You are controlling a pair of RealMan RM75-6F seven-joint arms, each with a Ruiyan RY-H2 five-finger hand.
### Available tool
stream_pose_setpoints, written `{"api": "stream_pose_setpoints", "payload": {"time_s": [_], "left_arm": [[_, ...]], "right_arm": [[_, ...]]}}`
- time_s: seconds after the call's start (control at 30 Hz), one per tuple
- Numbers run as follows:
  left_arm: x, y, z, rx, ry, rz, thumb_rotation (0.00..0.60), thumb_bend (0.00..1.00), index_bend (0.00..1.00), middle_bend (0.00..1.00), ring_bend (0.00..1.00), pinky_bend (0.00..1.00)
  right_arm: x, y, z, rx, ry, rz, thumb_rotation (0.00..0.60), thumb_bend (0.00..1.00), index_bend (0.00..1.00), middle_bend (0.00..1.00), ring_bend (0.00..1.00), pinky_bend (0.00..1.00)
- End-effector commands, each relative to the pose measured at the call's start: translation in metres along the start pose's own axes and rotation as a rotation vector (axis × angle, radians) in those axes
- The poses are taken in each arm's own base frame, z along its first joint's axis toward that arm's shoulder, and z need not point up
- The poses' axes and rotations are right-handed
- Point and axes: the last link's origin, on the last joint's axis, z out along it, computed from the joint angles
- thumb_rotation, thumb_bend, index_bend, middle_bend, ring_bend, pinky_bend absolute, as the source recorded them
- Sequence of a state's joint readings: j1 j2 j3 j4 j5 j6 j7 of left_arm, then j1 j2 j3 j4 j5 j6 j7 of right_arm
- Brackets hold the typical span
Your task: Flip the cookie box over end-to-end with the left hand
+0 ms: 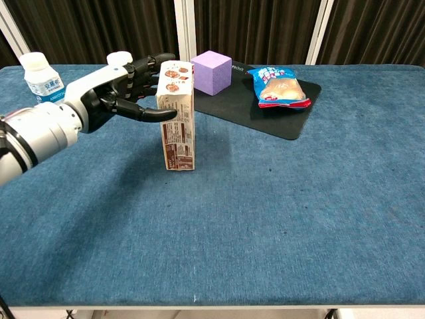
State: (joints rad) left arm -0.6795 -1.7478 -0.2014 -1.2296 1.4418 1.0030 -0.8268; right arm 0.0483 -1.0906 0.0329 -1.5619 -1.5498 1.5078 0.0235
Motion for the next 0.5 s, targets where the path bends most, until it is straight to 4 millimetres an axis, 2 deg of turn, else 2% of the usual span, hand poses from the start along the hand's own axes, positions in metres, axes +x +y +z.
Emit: {"api": "stream_pose_setpoints", "payload": {"time_s": [0.03, 0.17, 0.3, 0.4, 0.5], "left_arm": [[0.004, 0.002, -0.003, 0.008, -0.02, 0.043, 0.6, 0.18, 0.0, 0.0, 0.0, 0.0], [0.019, 0.012, -0.009, -0.001, -0.031, 0.164, 0.6, 0.13, 0.0, 0.0, 0.0, 0.0], [0.038, 0.035, -0.013, -0.006, -0.035, 0.329, 0.599, 0.08, 0.0, 0.0, 0.0, 0.0], [0.05, 0.06, -0.013, 0.002, -0.045, 0.496, 0.533, 0.05, 0.0, 0.0, 0.0, 0.0], [0.054, 0.087, -0.013, 0.018, -0.055, 0.62, 0.5, 0.04, 0.0, 0.0, 0.0, 0.0]], "right_arm": [[0.0, 0.0, 0.0, 0.004, 0.001, 0.002, 0.6, 0.0, 0.0, 0.0, 0.0, 0.0], [0.0, 0.0, 0.001, 0.008, 0.002, 0.004, 0.6, 0.0, 0.0, 0.0, 0.0, 0.0], [0.001, 0.0, 0.001, 0.01, 0.0, 0.003, 0.6, 0.0, 0.0, 0.0, 0.0, 0.0], [0.001, -0.001, 0.002, 0.013, 0.002, 0.001, 0.6, 0.0, 0.0, 0.0, 0.0, 0.0], [0.003, -0.002, 0.002, 0.016, 0.007, 0.002, 0.6, 0.0, 0.0, 0.0, 0.0, 0.0]]}}
